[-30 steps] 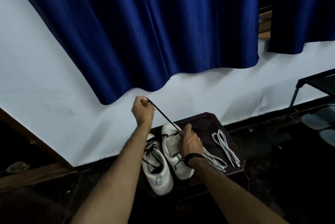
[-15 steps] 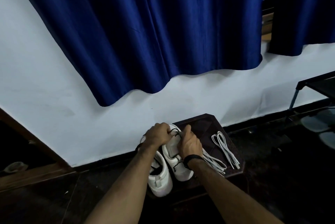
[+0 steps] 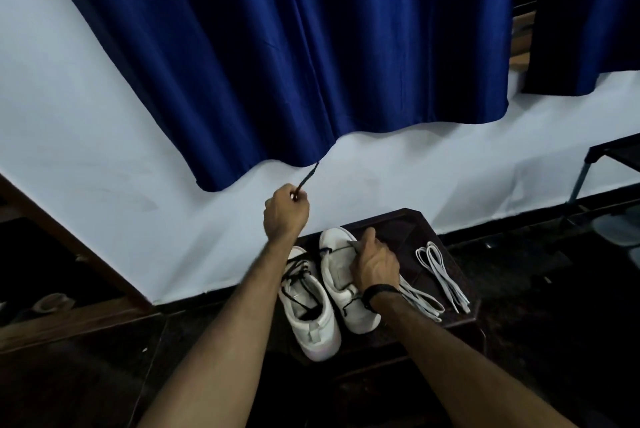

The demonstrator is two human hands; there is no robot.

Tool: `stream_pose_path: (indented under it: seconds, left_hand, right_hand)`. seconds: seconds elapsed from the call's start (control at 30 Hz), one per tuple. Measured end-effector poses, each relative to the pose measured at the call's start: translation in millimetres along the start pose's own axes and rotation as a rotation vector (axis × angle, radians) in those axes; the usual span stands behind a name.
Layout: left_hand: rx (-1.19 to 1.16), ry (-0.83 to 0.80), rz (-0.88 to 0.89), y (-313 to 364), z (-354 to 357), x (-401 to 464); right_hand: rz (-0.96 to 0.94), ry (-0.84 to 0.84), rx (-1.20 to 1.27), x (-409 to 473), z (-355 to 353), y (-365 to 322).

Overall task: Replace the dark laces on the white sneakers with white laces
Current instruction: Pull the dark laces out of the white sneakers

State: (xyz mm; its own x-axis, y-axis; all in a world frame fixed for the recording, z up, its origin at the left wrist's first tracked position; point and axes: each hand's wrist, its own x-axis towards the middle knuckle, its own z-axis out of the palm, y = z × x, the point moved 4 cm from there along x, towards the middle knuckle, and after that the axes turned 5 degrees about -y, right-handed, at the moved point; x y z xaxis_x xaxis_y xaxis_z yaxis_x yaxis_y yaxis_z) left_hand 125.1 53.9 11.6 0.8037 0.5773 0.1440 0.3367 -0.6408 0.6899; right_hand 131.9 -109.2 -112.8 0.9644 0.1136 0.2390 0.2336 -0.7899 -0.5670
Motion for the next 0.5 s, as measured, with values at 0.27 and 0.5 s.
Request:
stream_pose_path:
  seconds: [0.27, 0.5]
  left_hand:
    - [0.197, -0.068, -0.030, -48.0, 25.4, -52.3]
    - [0.346, -0.104, 0.111, -45.2, 43.4, -70.6]
  right_hand:
    - [-0.559, -0.159, -0.461, 19.3, -11.8, -36.6]
    - [-0.500, -0.295, -0.508, 29.6, -12.0, -57.1]
